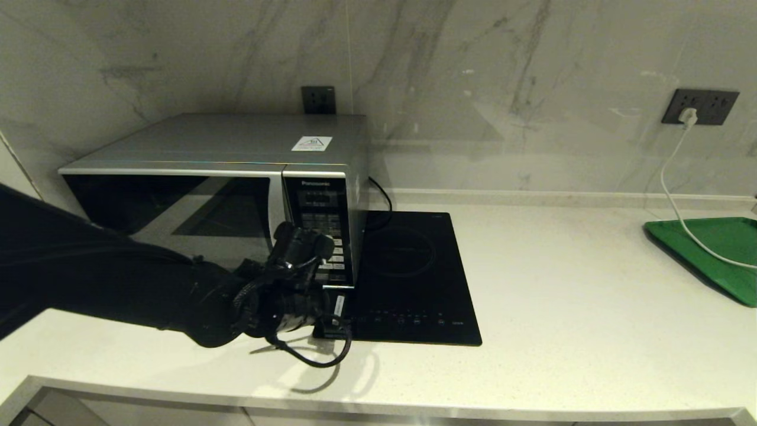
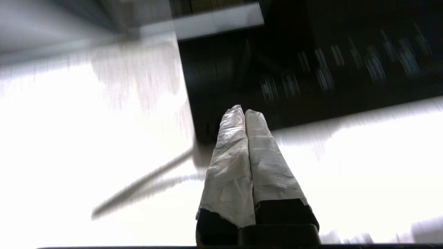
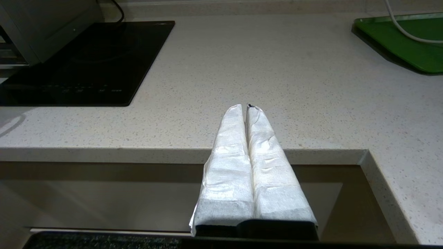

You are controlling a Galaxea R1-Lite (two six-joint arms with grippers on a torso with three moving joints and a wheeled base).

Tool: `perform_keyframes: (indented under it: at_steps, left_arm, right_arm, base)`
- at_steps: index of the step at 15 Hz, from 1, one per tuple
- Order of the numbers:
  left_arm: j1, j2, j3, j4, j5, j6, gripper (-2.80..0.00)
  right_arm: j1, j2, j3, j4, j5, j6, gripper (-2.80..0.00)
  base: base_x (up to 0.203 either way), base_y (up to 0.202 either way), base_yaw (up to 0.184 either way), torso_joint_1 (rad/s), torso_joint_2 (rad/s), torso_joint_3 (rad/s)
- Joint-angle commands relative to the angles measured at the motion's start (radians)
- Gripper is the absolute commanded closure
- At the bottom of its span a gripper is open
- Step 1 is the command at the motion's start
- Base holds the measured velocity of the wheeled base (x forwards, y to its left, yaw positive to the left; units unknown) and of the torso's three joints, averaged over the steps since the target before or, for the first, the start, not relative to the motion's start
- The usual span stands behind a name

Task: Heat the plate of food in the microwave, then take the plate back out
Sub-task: Open the microwave oven

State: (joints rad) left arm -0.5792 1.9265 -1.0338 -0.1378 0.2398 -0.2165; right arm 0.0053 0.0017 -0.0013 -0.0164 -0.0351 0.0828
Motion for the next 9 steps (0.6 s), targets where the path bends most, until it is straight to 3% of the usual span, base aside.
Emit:
perform_keyframes:
  at_steps: [1, 7, 9]
  left_arm:
    - [-0.04, -0.208, 0.052, 0.146, 0.0, -0.038, 0.0]
    - [-0.051, -0.627, 0.069, 0.465, 0.072, -0.086, 0.0]
    - [-0.047, -0.769, 0.068, 0.585, 0.148, -0.121, 0.0]
  right_arm:
    - [0.0, 0.0, 0.0, 0.0, 0.0, 0.0, 0.0]
    - [0.0, 0.0, 0.001, 0.0, 0.0, 0.001, 0.0]
    - [0.001, 0.0, 0.001, 0.0, 0.0, 0.002, 0.0]
  base:
    - [0.0, 0.0, 0.0, 0.0, 0.0, 0.0]
    - [0.0, 0.0, 0.0, 0.0, 0.0, 0.0]
    - [0.0, 0.0, 0.0, 0.0, 0.0, 0.0]
